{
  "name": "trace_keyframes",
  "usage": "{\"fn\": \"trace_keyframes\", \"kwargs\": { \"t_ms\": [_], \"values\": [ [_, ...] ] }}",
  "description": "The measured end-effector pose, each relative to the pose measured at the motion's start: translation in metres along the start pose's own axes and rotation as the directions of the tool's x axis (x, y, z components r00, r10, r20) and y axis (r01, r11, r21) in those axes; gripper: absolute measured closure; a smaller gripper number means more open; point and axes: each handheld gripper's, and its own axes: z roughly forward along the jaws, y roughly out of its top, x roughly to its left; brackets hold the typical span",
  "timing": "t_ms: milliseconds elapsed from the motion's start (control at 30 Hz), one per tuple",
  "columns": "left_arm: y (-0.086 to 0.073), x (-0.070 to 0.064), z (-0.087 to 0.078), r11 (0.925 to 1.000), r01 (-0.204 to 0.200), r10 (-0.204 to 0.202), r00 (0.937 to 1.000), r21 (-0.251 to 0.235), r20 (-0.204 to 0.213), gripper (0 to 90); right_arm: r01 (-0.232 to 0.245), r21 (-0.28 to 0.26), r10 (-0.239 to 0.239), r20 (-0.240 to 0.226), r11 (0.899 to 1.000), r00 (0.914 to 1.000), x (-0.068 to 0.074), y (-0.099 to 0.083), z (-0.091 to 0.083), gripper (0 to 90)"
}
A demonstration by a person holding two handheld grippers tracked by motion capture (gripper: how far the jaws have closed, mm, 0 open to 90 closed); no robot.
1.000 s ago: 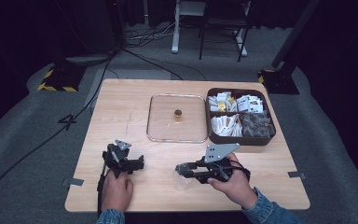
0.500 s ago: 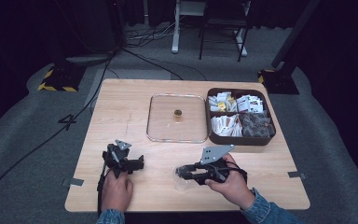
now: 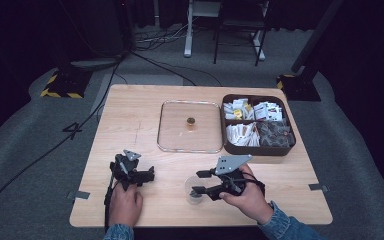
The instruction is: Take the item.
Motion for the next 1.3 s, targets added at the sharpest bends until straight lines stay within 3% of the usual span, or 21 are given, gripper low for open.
{"fn": "trace_keyframes", "kwargs": {
  "t_ms": [167, 400, 667, 867, 1133, 1233, 1300],
  "values": [
    [0.0, 0.0, 0.0, 1.0, 0.0, 0.0, 1.0, 0.0, 0.0, 0.0, 0.008, -0.019, -0.008, 0.004, 1.0, 1.0, 0.0, 0.004, -0.006, 40.1],
    [0.0, 0.0, 0.0, 1.0, 0.0, 0.0, 1.0, 0.0, 0.0, 0.0, 0.007, -0.055, -0.004, 0.039, 0.998, 0.9992, -0.005, 0.011, -0.036, 32.2],
    [0.0, 0.0, 0.0, 1.0, 0.0, 0.0, 1.0, 0.0, 0.0, 0.0, -0.005, -0.073, 0.012, 0.098, 0.997, 0.9951, -0.015, 0.005, -0.071, 28.1],
    [0.0, 0.0, 0.0, 1.0, 0.0, 0.0, 1.0, 0.0, 0.0, 0.0, -0.039, -0.08, 0.051, 0.151, 0.996, 0.9871, -0.026, -0.007, -0.096, 25.7],
    [0.001, 0.0, 0.001, 1.0, 0.007, -0.007, 0.9999, 0.002, -0.008, 0.0, -0.069, -0.06, 0.08, 0.212, 0.996, 0.974, -0.038, -0.023, -0.116, 20.7],
    [0.002, -0.001, 0.001, 0.9999, 0.012, -0.012, 0.9999, 0.001, -0.01, 0.0, -0.086, -0.051, 0.096, 0.24, 0.995, 0.9659, -0.043, -0.033, -0.122, 20.3],
    [0.002, -0.001, 0.002, 0.9999, 0.012, -0.012, 0.9998, 0.002, -0.013, 0.0, -0.1, -0.054, 0.111, 0.276, 0.994, 0.9547, -0.048, -0.041, -0.126, 20.4]
  ]
}}
